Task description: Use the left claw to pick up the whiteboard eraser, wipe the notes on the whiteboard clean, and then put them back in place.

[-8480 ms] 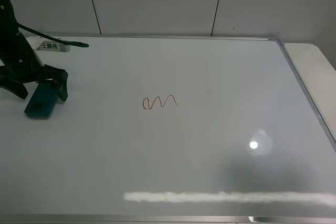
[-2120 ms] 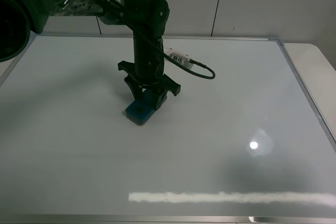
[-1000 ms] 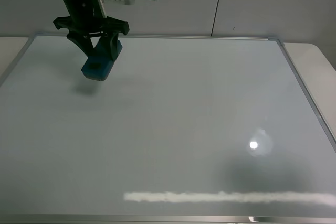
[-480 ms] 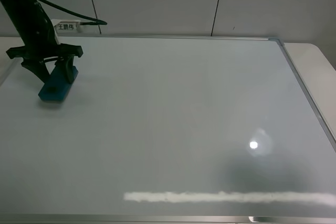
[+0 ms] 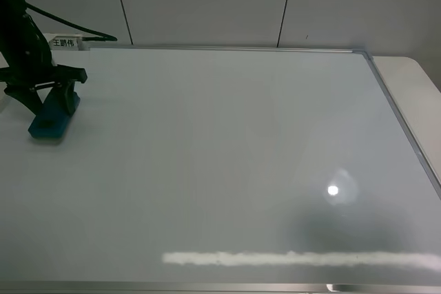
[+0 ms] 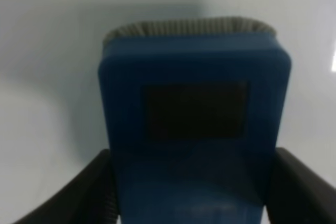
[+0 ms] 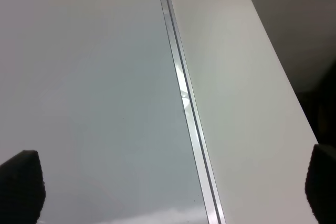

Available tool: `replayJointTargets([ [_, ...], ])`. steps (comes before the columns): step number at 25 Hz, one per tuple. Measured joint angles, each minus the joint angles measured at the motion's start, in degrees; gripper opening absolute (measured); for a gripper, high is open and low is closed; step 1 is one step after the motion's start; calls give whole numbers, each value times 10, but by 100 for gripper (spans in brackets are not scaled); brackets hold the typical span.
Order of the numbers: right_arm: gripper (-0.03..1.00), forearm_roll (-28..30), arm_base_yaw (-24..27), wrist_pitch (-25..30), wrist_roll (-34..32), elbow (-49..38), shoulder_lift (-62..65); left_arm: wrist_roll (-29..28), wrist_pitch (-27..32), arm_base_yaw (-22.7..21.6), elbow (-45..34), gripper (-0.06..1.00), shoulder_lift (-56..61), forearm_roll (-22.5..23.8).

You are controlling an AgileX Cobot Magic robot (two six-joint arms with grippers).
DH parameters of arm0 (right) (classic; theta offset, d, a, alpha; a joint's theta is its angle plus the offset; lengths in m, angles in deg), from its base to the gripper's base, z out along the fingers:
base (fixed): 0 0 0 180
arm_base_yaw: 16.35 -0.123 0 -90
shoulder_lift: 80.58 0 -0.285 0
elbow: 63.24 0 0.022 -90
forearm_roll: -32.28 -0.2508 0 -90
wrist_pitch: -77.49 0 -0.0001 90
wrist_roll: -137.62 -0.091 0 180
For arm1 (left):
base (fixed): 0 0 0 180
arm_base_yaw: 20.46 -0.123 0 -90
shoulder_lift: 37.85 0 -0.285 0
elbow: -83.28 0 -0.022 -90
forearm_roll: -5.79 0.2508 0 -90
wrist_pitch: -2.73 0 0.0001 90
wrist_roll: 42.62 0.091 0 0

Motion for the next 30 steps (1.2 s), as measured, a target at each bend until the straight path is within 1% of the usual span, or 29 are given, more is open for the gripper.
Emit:
replayJointTargets([
  [3,99,0,0,0,0,0,0,28,-5,0,0,56,0,-3],
  [6,99,0,0,0,0,0,0,35,-3,0,0,56,0,-7],
  [7,99,0,0,0,0,0,0,35,-1,0,0,61,0,-7],
  [8,99,0,0,0,0,0,0,33,4,0,0,69,0,-7],
  [9,99,0,0,0,0,0,0,28,9,0,0,81,0,-7],
  [10,99,0,0,0,0,0,0,22,12,0,0,89,0,-7],
  [12,99,0,0,0,0,0,0,11,12,0,0,96,0,-7],
  [15,99,0,0,0,0,0,0,4,12,0,0,99,0,-7],
  [23,99,0,0,0,0,0,0,4,21,1,0,99,11,-7],
  [27,99,0,0,0,0,0,0,4,19,13,-2,99,68,-7],
  [30,99,0,0,0,0,0,0,4,-10,25,-14,99,149,-7],
])
